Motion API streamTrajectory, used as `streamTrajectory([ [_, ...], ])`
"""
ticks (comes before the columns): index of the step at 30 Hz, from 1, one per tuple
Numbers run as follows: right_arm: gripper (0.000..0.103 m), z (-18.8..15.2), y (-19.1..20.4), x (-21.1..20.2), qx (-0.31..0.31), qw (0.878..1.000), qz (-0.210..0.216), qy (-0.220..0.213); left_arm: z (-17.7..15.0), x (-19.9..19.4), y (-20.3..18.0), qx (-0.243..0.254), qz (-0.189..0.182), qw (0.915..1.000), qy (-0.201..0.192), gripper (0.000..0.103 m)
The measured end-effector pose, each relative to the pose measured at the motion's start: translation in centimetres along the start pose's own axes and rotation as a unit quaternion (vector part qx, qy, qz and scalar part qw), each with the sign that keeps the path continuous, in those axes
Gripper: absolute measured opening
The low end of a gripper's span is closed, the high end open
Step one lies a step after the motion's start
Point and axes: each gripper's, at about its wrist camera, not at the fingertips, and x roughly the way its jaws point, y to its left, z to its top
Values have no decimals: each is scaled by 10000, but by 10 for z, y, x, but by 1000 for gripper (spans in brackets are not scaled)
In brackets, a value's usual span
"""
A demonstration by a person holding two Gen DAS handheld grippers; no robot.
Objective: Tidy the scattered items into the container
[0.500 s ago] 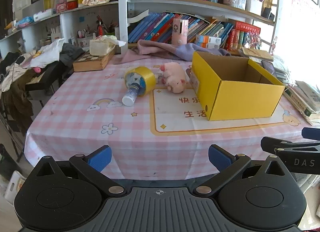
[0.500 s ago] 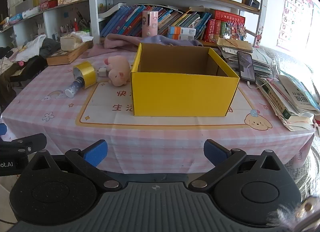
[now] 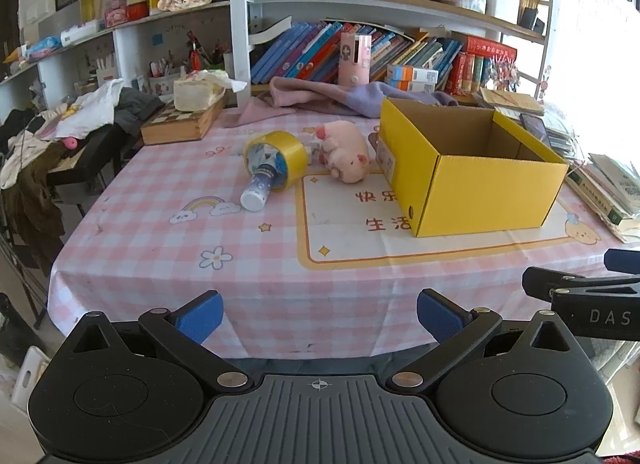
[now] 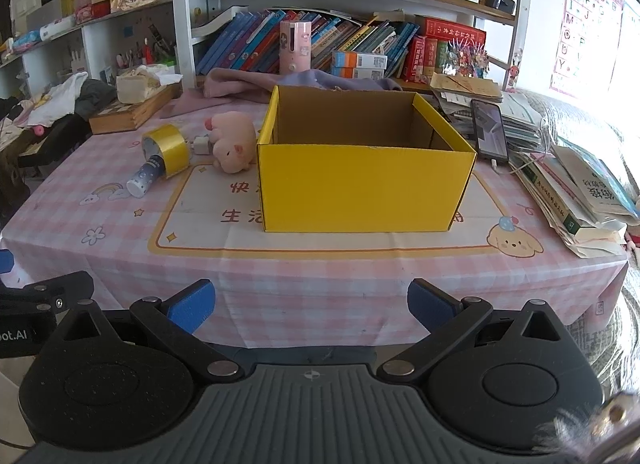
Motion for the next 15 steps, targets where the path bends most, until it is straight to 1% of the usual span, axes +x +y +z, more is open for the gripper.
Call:
streamTrajectory([
  [3,103,0,0,0,-14,10000,4,-4,0,-1,2,-26,-63,10000,-36,103],
  [9,103,0,0,1,-12,10000,-2,-2,1,1,3,-57,-71,9999,61,103],
  [15,103,0,2,3,-24,10000,7,1,2,1,3,-11,-72,10000,34,103],
])
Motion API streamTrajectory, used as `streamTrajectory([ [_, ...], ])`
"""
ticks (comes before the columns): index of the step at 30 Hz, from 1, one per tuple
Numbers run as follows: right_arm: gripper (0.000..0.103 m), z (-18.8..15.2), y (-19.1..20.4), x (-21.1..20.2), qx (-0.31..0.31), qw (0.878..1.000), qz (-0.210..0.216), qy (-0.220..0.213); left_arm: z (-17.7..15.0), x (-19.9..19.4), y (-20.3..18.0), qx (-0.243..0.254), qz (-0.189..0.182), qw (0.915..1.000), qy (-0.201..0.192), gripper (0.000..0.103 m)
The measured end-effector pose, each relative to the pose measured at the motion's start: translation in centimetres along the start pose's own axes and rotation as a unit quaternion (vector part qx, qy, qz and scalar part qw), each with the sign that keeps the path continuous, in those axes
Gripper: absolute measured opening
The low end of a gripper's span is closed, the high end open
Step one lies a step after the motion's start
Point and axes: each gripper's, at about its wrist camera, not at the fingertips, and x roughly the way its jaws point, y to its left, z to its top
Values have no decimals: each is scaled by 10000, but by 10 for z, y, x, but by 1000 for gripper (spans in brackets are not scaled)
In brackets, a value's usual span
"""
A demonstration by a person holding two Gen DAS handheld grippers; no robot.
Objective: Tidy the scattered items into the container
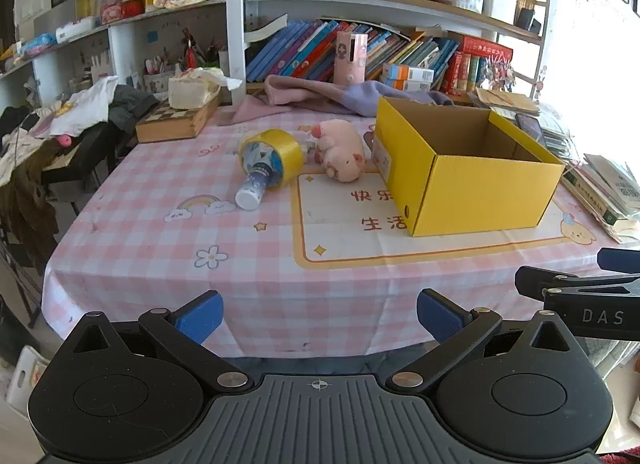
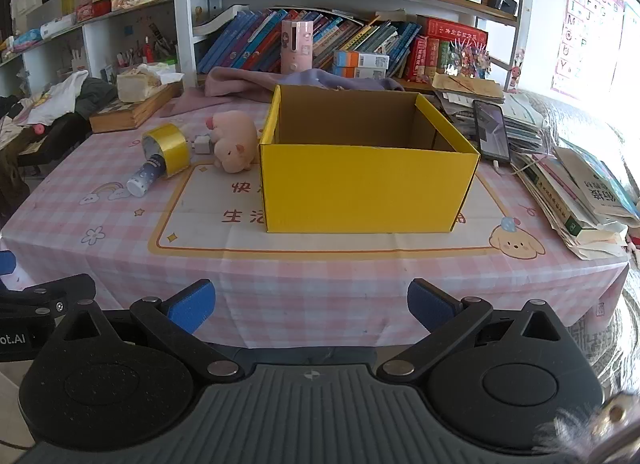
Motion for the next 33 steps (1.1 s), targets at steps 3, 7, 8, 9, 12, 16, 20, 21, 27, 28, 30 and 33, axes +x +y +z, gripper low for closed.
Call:
streamTrajectory([
  [3,103,1,2,2,-7,10000,3,7,0,0,0,-11,-3,10000,10,103],
  [7,103,2,3,3,-12,10000,6,14,2,1,2,-18,11,10000,32,103],
  [8,103,2,4,4,-19,10000,10,17,2,2,2,-18,15,10000,36,103],
  [9,103,2,5,4,-25,10000,13,18,2,2,3,-16,16,10000,38,103],
  [12,103,2,6,4,-23,10000,11,19,3,2,3,-11,24,10000,42,103],
  [16,103,2,6,5,-18,10000,12,28,4,4,4,66,84,9999,69,103],
  [20,103,3,8,7,1,10000,19,56,4,5,5,129,90,9999,49,103],
  [21,103,3,8,7,4,10000,18,58,4,5,5,141,86,9999,48,103],
  [27,103,2,9,9,39,10000,-15,83,4,8,6,207,33,9998,57,103],
  [28,103,2,9,10,46,10000,-21,83,4,8,6,208,23,9998,62,103],
  [30,103,3,9,9,48,10000,-21,80,3,9,8,203,-2,9998,66,103],
  [33,103,4,12,9,-8,10000,1,78,3,9,9,200,-47,9998,62,103],
])
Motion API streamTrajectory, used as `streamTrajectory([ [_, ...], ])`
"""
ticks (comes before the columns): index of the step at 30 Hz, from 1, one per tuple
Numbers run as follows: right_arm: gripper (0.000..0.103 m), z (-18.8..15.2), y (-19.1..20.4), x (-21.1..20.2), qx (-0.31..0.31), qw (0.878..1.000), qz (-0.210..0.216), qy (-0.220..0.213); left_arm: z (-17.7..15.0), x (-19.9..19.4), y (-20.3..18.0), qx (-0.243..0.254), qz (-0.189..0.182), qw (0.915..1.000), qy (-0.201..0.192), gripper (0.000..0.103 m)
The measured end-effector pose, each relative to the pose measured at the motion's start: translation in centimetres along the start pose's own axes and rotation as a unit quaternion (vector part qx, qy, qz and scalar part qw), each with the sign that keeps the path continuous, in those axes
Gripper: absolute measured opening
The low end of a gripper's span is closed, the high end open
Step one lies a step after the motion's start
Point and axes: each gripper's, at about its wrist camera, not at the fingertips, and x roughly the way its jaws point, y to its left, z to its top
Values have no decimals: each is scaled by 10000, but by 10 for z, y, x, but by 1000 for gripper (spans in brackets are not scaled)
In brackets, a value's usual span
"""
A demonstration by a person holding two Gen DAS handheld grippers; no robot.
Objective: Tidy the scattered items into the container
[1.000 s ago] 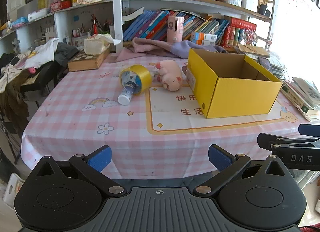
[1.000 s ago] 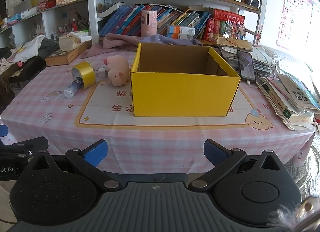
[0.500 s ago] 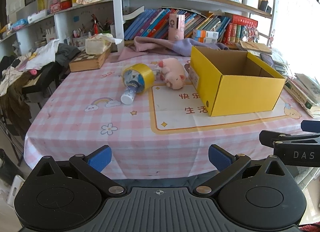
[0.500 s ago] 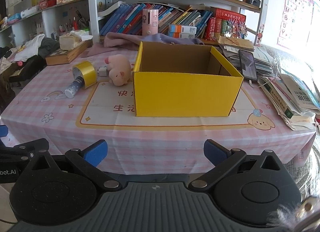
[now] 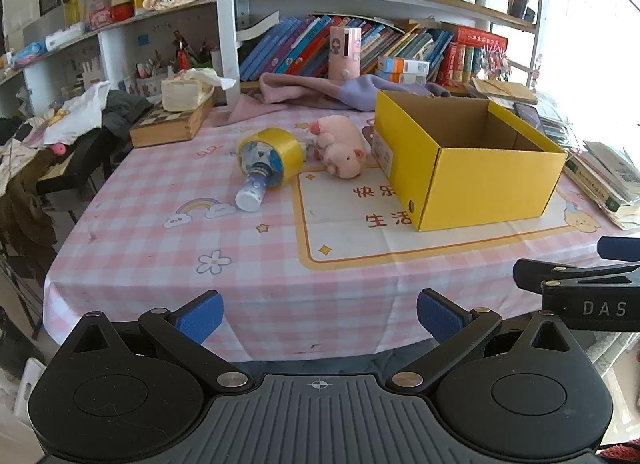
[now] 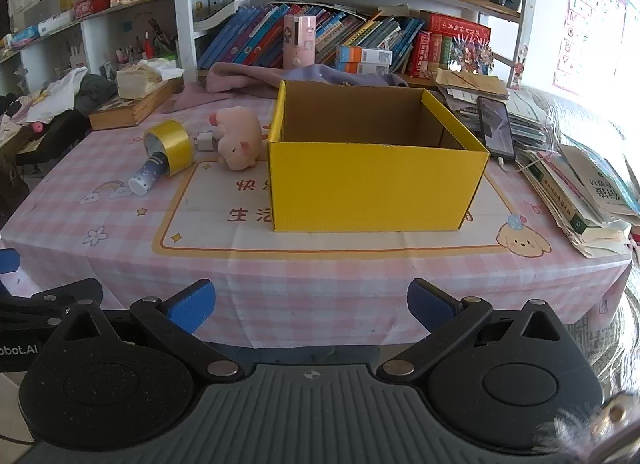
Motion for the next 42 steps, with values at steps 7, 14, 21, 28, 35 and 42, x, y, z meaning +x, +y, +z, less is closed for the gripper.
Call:
streamTrajectory([
  [7,103,0,10,-2,-173,9998,86,60,-2,1,8,-138,-91,9998,52,103],
  [14,102,1,13,-5,-179,9997,142,61,-5,1,11,-147,-78,9998,128,103],
  [21,101,5,21,-5,-195,9995,258,-49,-7,-1,20,-151,39,9998,124,103],
  [28,101,12,27,1,-105,9987,490,-119,-8,-8,32,-230,179,9996,-22,103],
  [35,89,23,42,2,-252,9955,840,-347,-6,-13,42,-307,383,9986,-181,103],
  [42,73,32,49,12,-247,9939,1002,-399,-3,-10,50,-332,550,9977,-218,103],
])
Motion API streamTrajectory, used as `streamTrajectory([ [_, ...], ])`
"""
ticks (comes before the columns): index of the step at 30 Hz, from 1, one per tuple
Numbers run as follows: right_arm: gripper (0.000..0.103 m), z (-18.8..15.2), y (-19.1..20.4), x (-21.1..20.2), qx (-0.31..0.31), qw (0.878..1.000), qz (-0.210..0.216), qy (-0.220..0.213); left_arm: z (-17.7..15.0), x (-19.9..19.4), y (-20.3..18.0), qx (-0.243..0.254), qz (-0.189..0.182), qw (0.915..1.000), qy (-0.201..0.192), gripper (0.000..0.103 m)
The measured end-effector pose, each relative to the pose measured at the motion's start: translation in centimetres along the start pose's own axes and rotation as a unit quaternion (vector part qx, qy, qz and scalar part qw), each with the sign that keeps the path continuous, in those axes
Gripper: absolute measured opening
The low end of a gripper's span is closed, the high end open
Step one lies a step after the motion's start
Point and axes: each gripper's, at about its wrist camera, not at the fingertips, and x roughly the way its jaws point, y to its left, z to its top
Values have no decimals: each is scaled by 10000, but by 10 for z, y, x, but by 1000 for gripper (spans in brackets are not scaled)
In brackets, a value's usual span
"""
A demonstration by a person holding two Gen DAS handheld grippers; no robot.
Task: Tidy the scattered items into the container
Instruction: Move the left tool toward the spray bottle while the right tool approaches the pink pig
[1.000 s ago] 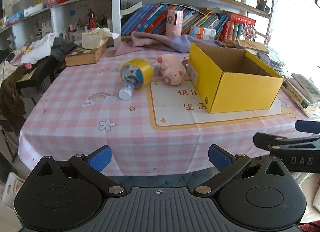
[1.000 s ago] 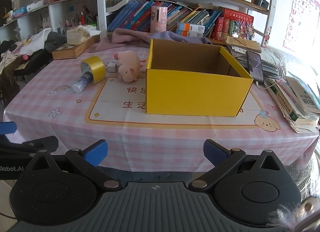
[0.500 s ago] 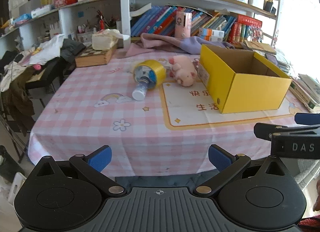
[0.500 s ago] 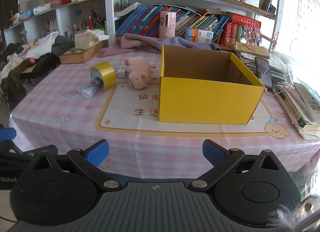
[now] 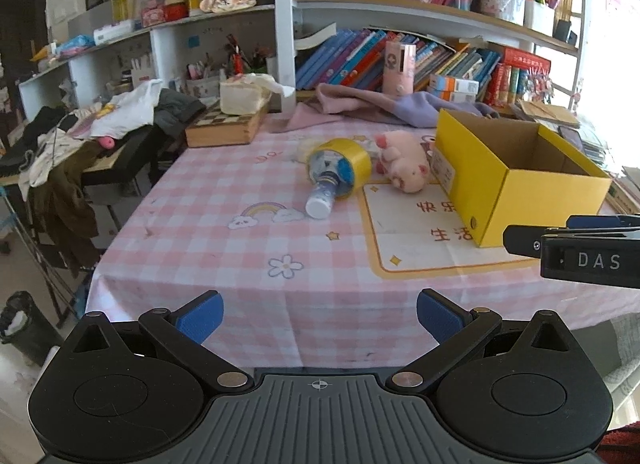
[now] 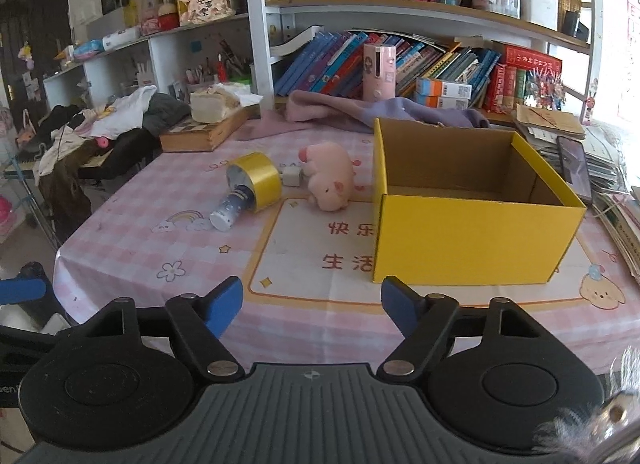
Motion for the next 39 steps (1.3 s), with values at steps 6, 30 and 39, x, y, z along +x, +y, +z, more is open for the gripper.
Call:
streamTrajectory([
  [6,71,6,6,8,-120,9999,74,-90,4,6,2,63,-17,9999,-81,103],
  [30,71,44,12,94,-87,9995,85,282,37,79,17,333,-256,9990,160,102],
  [39,71,72,14,147,-243,9982,-94,534,64,122,21,407,-311,9982,302,102],
])
